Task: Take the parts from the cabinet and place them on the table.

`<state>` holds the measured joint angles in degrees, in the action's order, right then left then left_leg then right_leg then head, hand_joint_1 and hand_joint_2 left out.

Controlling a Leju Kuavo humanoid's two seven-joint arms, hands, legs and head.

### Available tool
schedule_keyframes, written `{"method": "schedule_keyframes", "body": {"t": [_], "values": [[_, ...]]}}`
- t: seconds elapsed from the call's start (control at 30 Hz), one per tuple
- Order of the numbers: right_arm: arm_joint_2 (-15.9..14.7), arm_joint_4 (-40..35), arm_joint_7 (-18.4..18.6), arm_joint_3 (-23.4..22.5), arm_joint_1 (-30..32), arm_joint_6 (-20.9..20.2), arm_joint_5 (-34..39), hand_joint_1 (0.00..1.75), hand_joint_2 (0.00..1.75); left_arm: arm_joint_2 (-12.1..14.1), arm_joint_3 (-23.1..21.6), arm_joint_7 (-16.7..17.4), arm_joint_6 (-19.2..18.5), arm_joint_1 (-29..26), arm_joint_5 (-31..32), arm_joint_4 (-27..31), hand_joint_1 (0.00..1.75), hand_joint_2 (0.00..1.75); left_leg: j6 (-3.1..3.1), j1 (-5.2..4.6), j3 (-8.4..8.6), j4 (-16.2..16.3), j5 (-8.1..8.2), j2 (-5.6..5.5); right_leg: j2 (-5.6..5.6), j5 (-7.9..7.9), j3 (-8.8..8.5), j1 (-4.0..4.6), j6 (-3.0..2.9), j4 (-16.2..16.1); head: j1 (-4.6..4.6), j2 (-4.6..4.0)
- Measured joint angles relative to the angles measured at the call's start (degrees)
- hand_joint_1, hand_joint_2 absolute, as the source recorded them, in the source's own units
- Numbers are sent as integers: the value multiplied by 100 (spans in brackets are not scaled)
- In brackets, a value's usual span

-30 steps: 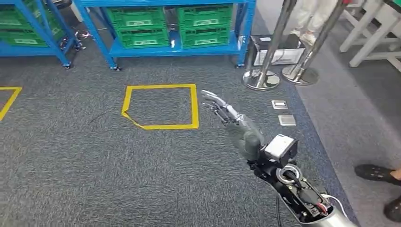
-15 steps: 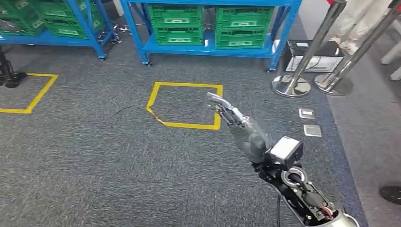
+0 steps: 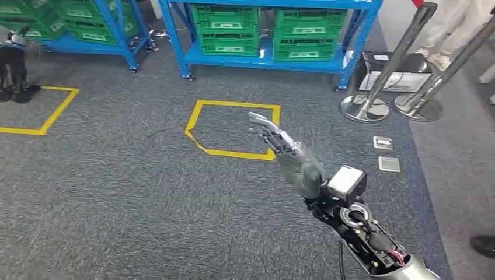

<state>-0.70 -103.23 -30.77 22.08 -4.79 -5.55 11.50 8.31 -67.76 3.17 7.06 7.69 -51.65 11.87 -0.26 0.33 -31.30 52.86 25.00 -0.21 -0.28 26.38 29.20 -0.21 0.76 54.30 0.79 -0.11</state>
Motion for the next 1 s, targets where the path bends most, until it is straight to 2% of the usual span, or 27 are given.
{"method": "schedule_keyframes", "body": {"t": [0.03, 0.07, 0.1, 0.13, 0.2, 0.23, 0.27, 0.3, 0.4, 0.43, 0.47, 0.5, 0.53, 0.57, 0.6, 0.63, 0.7, 0.73, 0.77, 0.8, 0.83, 0.9, 0.93, 0.97, 1.0], "values": [[0, 0, -9, 0, 24, 2, 0, 0, 0, 0, 0, 9, -7, -12, 7, 0, 0, 0, 57, 9, 35, -15, 24, -4, 1, -38, 9, 8, 48, 92, -2, 0], [0, -2, -15, -7, 39, 22, 0, 0, 0, 2, 0, 22, -22, -17, 24, 0, 0, 0, 83, 10, 97, -21, 24, -11, -6, -5, 0, -6, 78, 109, 13, 0], [-7, -2, -24, -22, 69, 44, 0, 0, 0, -2, 0, 42, -53, -26, 37, 0, 0, 0, 99, 23, 147, -32, 30, -4, 7, 119, 69, -37, 89, 289, 28, 0], [-18, -11, -31, -44, 91, 59, 0, 0, 0, -2, 0, 50, -63, -28, 46, 0, 0, 0, 125, 20, 176, -30, 48, -7, 16, 308, 232, -31, 119, 630, 39, 0], [-33, -17, -33, -52, 144, 87, 0, 0, 0, 0, 0, 59, -83, -27, 63, 0, 0, 0, 154, 8, 208, -25, 81, -9, 19, 691, 746, -32, 168, 1555, 98, 0], [-37, -17, -33, -55, 196, 87, 0, 0, 0, 2, 0, 59, -96, -28, 63, 0, 0, 0, 153, 4, 235, -25, 107, -16, 18, 791, 962, -35, 173, 1894, 98, 0], [-48, -15, -33, -57, 226, 85, 0, 0, 0, 7, 0, 59, -101, -31, 63, 0, 0, 0, 151, 4, 256, -24, 126, -25, 17, 778, 1042, -36, 177, 1973, 105, 0], [-50, -15, -33, -65, 272, 85, 0, 0, 0, 9, 0, 59, -103, -43, 63, 0, 0, 0, 136, 5, 331, -23, 176, -44, 15, 559, 1025, -38, 162, 1776, 129, 0], [-55, -17, -33, -92, 277, 94, 0, 0, 0, 7, 0, 59, -105, -66, 68, 0, 0, 0, 74, 8, 553, -24, 343, -49, 19, -370, 517, -49, 126, 304, 190, 0], [-66, -9, -26, -96, 276, 105, -20, 0, 0, 7, 0, 59, -111, -69, 74, 0, 0, 0, 49, 0, 581, -37, 368, -46, 34, -267, 530, -30, 108, 314, 164, 0], [-68, -26, -28, -94, 268, 116, -26, 0, 0, 9, 0, 61, -120, -39, 81, 0, 0, 0, 11, 0, 522, -13, 394, -55, 16, -91, 485, 8, 51, 140, 159, 0], [-68, -37, -6, -94, 313, 127, -46, 0, 0, 7, 0, 61, -144, -30, 83, 0, 0, 0, -23, 4, 552, -12, 411, -45, 33, -171, 473, 4, -42, 167, 151, 0], [-68, -48, 37, -94, 329, 136, -81, 0, 0, -4, 0, 61, -168, -27, 87, 0, 0, 0, -44, -7, 595, 10, 414, -45, 26, -107, 438, 20, -93, 165, 120, 0], [-68, -59, 85, -101, 331, 133, -125, 0, 0, -9, 0, 48, -168, -22, 85, 0, 0, 0, -76, 0, 644, 9, 446, -41, 51, -108, 341, -3, -130, 155, 118, 0], [-68, -79, 131, -101, 334, 114, -136, 0, 0, -22, 0, 11, -168, -23, 79, 0, 0, 0, -93, 12, 581, 188, 439, -31, 45, -85, 263, -13, -162, 119, 118, 0], [-68, -83, 166, -101, 314, 100, -136, 0, 0, -35, 0, -42, -164, -21, 76, 0, 0, 0, -107, 12, 351, 610, 443, -24, 23, -82, 206, -17, -186, 115, 63, 0], [-68, -92, 208, -101, 307, 74, -136, 0, 0, -55, 0, -169, -118, -1, 63, 0, 0, 0, -155, 14, -338, 1574, 712, -24, 22, -10, 143, -12, -216, 110, 28, 0], [-68, -94, 234, -101, 307, 57, -133, 0, 0, -63, 0, -260, -85, -4, 63, 0, 0, 0, -161, 12, -616, 1874, 924, -24, 26, 34, 102, -10, -219, 110, 28, 0], [-68, -94, 251, -98, 307, 37, -122, 0, 0, -77, 0, -328, -57, -8, 63, 0, 0, 0, -159, 11, -785, 1970, 1018, -24, 35, 79, 51, -8, -220, 110, 13, 0], [-68, -94, 267, -96, 305, 33, -120, 0, 0, -87, 0, -380, -33, -9, 61, 0, 0, 0, -148, 9, -844, 1849, 943, -24, 49, 124, -8, -7, -219, 110, 4, 0], [-68, -94, 278, -96, 302, 13, -118, 0, 0, -96, 0, -426, -6, 0, 52, 0, 0, 0, -113, 2, -793, 1475, 643, -24, 54, 178, -82, -7, -219, 110, -7, 0], [-68, -94, 280, -96, 263, -28, -83, 0, 0, -96, 0, -446, 7, 25, 22, 0, 0, 0, -5, -42, -510, 421, -225, -9, 51, 268, -178, -6, -204, 102, -22, 0], [-68, -88, 280, -96, 237, -28, -85, 0, 0, -81, 2, -446, 11, 24, 11, 0, 0, 0, 32, -86, -492, 182, -371, 4, 56, 300, -216, -5, -185, 113, -31, 0], [-68, -79, 280, -96, 233, -28, -85, 0, 0, -85, 4, -444, 11, 35, 2, 0, 0, 0, 13, -92, -490, 176, -169, 0, 81, 325, -176, 7, -151, 107, -44, 0], [-68, -74, 286, -92, 225, -28, -85, 0, 0, -87, 4, -444, 15, 38, 0, 0, 0, 0, 17, -101, -483, 179, -303, -8, 81, 351, -163, 8, -111, 109, -53, 0]]}}
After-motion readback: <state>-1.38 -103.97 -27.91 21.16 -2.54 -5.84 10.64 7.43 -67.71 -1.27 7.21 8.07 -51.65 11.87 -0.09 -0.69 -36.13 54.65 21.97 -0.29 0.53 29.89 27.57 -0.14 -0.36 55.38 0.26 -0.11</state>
